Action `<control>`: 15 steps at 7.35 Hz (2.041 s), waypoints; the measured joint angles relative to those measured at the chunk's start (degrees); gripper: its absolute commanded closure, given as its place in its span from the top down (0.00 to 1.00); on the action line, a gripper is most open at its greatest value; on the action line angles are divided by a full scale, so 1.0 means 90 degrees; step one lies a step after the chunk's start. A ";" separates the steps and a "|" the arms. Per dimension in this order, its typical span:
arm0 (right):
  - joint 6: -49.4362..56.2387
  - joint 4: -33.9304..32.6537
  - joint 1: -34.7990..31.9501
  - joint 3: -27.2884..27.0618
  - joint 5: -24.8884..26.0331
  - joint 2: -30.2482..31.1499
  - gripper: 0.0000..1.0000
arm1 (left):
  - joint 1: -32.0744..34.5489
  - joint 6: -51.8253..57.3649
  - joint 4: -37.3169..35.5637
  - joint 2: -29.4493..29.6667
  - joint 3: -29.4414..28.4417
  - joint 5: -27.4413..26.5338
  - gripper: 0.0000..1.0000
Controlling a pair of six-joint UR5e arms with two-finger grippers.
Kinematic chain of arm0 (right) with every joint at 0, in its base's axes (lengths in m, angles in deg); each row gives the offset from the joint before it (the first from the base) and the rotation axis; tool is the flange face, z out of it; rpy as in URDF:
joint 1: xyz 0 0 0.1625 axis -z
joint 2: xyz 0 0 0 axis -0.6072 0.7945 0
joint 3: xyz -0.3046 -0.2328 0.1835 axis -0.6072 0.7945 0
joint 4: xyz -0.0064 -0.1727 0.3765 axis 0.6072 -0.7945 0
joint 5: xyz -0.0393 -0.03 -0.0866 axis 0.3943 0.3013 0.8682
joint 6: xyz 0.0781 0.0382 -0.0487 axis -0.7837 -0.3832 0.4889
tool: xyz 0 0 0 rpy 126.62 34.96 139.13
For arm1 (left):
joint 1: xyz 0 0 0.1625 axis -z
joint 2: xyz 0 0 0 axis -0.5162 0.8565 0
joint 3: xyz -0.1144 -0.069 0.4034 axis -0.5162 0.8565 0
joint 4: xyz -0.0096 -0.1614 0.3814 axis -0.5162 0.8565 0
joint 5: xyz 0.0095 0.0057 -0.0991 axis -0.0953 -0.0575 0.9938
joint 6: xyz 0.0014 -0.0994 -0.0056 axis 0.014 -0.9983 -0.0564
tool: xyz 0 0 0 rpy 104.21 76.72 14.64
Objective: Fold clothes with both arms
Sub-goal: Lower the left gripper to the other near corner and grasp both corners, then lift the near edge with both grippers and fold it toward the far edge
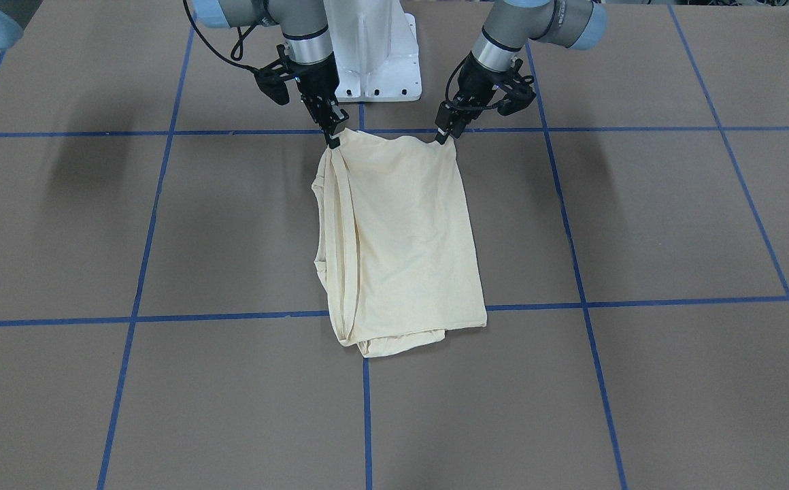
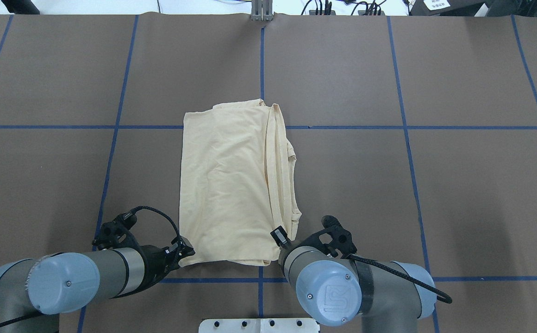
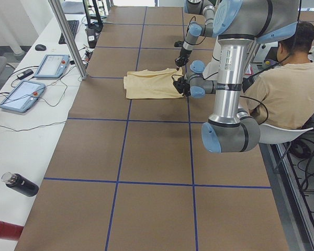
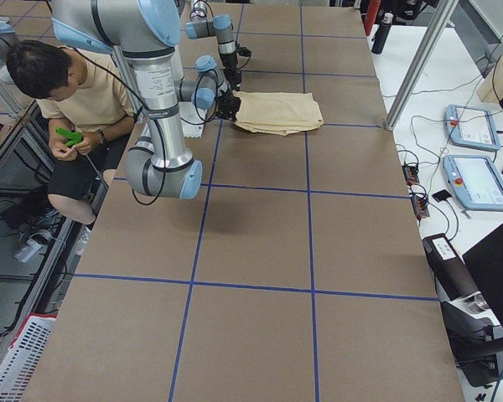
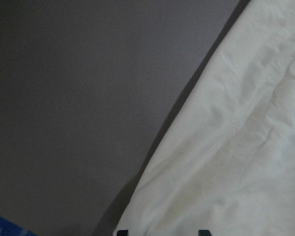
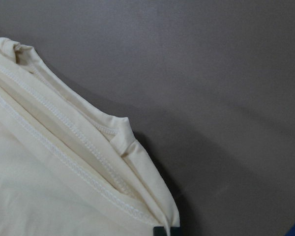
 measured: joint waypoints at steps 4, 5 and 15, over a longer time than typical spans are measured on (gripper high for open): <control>0.0000 0.0000 0.0000 -0.0006 -0.0003 0.0007 0.00 | -0.0061 -0.0009 0.0000 0.0041 -0.0197 0.0006 0.00; 0.0000 0.0000 -0.0001 -0.0009 -0.0002 0.0007 0.00 | -0.0064 -0.0010 0.0000 0.0040 -0.0199 0.0009 0.00; -0.0061 -0.0047 0.0162 -0.1018 0.0001 0.0479 0.00 | -0.0118 0.0060 0.0032 -0.0423 0.0764 0.0733 0.00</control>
